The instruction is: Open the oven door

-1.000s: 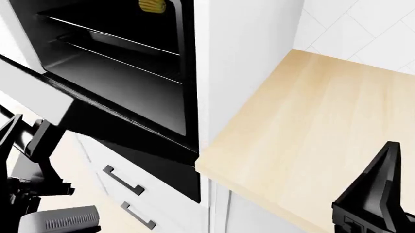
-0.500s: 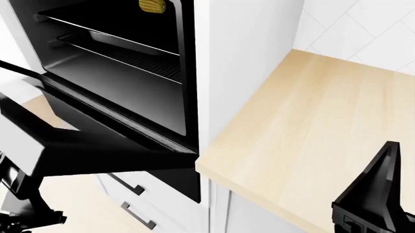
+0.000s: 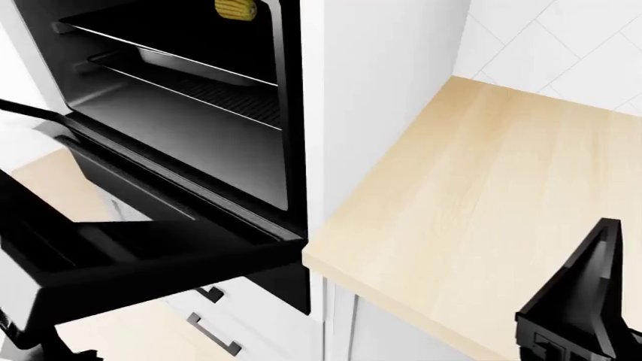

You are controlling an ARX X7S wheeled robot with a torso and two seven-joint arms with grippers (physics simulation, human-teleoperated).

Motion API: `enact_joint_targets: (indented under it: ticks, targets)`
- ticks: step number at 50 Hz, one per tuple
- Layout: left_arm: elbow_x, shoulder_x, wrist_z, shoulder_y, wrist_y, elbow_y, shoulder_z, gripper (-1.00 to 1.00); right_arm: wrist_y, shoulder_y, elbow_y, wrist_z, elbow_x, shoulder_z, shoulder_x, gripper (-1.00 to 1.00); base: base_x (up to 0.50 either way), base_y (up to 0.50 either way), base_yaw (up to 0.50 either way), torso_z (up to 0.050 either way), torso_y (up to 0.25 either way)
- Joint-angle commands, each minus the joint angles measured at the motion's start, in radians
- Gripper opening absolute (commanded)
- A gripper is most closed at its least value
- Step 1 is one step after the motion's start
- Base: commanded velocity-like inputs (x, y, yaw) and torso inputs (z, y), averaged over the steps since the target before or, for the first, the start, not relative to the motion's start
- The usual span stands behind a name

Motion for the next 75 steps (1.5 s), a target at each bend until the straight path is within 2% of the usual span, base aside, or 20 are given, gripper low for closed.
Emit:
enact_joint_targets:
  ticks: [1, 27, 59, 66, 70, 75]
  targets:
    - [0.074, -0.003, -0.006, 0.059, 0.074, -0.022, 0.072, -1.0, -0.001, 0.0, -0.001, 0.003, 0.006, 0.0, 0.002, 1.0, 0.0, 0.0, -0.01, 0.0, 0.0]
    - [0.063, -0.005, 0.015, 0.037, 0.078, -0.008, 0.069, -1.0, -0.005, 0.0, 0.001, 0.004, 0.003, -0.002, 0.005, 1.0, 0.0, 0.0, 0.0, 0.0, 0.0]
    - [0.079, 0.037, -0.315, 0.129, 0.319, -0.318, 0.138, -1.0, -0.014, -0.001, 0.002, 0.007, -0.006, -0.005, 0.004, 1.0, 0.0, 0.0, 0.0, -0.001, 0.0]
    - [0.075, 0.047, -0.403, 0.111, 0.403, -0.423, 0.17, -1.0, -0.015, 0.0, 0.003, 0.007, -0.007, -0.007, 0.004, 1.0, 0.0, 0.0, 0.0, 0.0, 0.0]
    - [0.104, 0.056, -0.509, 0.064, 0.507, -0.513, 0.207, -1.0, -0.015, -0.001, 0.003, 0.009, -0.007, -0.006, 0.003, 1.0, 0.0, 0.0, 0.0, 0.0, 0.0]
    - [0.131, 0.081, -0.569, 0.043, 0.543, -0.584, 0.228, -1.0, -0.016, 0.001, 0.003, 0.009, -0.007, -0.006, 0.004, 1.0, 0.0, 0.0, 0.0, -0.002, 0.0]
